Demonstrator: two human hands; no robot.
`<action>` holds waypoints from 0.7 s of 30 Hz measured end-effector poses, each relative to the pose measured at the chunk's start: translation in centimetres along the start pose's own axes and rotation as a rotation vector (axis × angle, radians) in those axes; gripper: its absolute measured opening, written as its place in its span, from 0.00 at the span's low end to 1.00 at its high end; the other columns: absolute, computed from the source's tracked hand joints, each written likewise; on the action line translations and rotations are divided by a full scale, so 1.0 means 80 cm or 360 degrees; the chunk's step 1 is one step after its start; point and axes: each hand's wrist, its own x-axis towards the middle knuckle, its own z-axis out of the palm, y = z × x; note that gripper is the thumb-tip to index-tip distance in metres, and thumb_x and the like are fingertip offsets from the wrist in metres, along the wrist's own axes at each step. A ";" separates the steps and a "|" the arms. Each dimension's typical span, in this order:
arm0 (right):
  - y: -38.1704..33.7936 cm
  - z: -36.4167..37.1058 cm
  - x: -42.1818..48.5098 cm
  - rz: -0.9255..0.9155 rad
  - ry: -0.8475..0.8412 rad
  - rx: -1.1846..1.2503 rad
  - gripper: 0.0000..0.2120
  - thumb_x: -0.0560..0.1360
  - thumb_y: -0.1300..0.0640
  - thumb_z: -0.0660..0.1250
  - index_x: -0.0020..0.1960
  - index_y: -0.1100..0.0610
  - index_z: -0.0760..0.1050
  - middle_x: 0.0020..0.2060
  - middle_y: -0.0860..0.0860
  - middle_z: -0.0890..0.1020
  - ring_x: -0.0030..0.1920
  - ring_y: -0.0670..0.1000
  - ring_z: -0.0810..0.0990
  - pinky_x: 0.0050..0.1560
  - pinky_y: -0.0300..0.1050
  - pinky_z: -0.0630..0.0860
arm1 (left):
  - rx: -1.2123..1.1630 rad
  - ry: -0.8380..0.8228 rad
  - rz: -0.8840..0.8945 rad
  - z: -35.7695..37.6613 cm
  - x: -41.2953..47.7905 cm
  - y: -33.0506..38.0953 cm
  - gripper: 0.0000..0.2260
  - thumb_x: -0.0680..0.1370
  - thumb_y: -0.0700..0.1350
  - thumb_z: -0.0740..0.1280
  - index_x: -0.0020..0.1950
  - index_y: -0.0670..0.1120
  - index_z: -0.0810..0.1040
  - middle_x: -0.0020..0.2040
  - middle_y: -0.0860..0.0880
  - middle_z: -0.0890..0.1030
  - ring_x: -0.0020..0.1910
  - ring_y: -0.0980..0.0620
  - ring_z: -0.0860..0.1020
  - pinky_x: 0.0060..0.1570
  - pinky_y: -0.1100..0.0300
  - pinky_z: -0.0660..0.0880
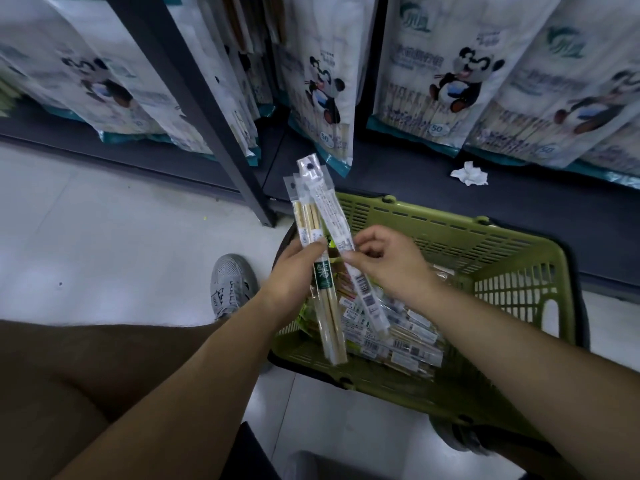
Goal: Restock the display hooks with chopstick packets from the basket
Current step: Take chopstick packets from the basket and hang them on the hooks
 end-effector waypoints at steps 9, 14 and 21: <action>-0.029 0.004 -0.018 -0.0336 0.0039 -0.0510 0.15 0.70 0.39 0.75 0.52 0.46 0.84 0.40 0.45 0.76 0.38 0.42 0.75 0.38 0.41 0.73 | 0.0340 -0.0081 0.0315 0.001 -0.019 0.012 0.13 0.84 0.48 0.65 0.68 0.47 0.74 0.53 0.49 0.86 0.53 0.49 0.85 0.48 0.53 0.83; 0.023 -0.020 -0.011 -0.0116 -0.0045 -0.0641 0.09 0.77 0.46 0.72 0.53 0.49 0.83 0.40 0.39 0.82 0.38 0.39 0.79 0.36 0.34 0.71 | 0.0315 0.0147 0.0297 -0.028 -0.009 0.025 0.18 0.82 0.52 0.67 0.69 0.46 0.72 0.51 0.44 0.82 0.47 0.43 0.84 0.52 0.39 0.82; 0.139 -0.012 -0.039 0.0357 -0.0502 -0.1170 0.22 0.77 0.46 0.72 0.69 0.51 0.75 0.64 0.52 0.78 0.58 0.52 0.79 0.55 0.45 0.75 | 0.0564 0.0255 0.0355 -0.041 -0.014 0.004 0.08 0.77 0.62 0.70 0.54 0.64 0.77 0.46 0.63 0.85 0.46 0.56 0.86 0.46 0.57 0.81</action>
